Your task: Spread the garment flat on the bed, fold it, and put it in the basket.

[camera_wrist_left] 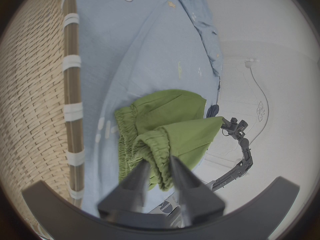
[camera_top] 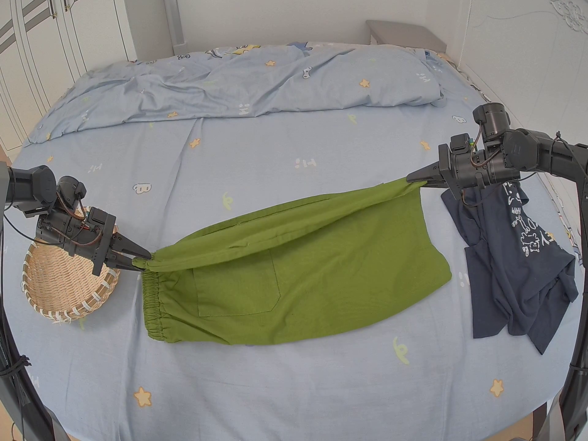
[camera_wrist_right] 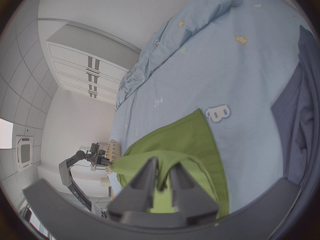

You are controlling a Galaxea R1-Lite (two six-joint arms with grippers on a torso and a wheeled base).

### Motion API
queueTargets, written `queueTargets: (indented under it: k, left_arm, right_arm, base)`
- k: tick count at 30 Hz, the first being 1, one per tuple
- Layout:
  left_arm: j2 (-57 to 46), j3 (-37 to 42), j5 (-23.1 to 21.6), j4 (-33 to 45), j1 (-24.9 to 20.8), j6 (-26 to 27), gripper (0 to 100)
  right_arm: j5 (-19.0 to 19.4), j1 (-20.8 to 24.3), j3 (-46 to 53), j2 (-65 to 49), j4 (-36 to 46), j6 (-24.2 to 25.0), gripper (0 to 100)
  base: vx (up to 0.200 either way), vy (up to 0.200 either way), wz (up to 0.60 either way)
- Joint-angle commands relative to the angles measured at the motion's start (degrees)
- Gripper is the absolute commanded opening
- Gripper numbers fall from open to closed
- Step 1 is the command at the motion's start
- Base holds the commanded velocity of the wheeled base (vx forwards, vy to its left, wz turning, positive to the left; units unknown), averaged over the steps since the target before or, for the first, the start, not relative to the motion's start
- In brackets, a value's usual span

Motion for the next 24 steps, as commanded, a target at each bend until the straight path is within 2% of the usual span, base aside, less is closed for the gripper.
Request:
queueTargets:
  k: [1,7,14,19,24]
  left_arm:
    - [0.53,-0.46,-0.16,0.00,-0.04,-0.10,100]
    - [0.00,-0.55,-0.25,0.35,-0.31,-0.10,100]
    - [-3.96,-0.11,-0.77,3.51,-2.94,-0.19,100]
    - [-3.78,-0.37,-1.13,2.98,-4.61,-1.51,100]
    - [1.58,-2.31,-1.13,-1.67,-6.02,-2.91,100]
  right_arm:
    - [0.20,0.42,0.00,0.70,0.15,-0.03,100]
    - [0.20,0.86,0.18,0.87,0.67,-0.03,100]
    - [0.20,1.21,3.52,-0.01,0.76,-0.56,100]
    - [0.38,1.65,11.16,-5.10,-0.20,-0.83,100]
    - [0.82,1.21,23.12,-13.01,-6.01,-0.65,100]
  base:
    - [0.000,0.000,0.00]
    - [0.000,0.000,0.00]
    - [0.000,0.000,0.00]
    - [0.000,0.000,0.00]
    - [0.000,0.000,0.00]
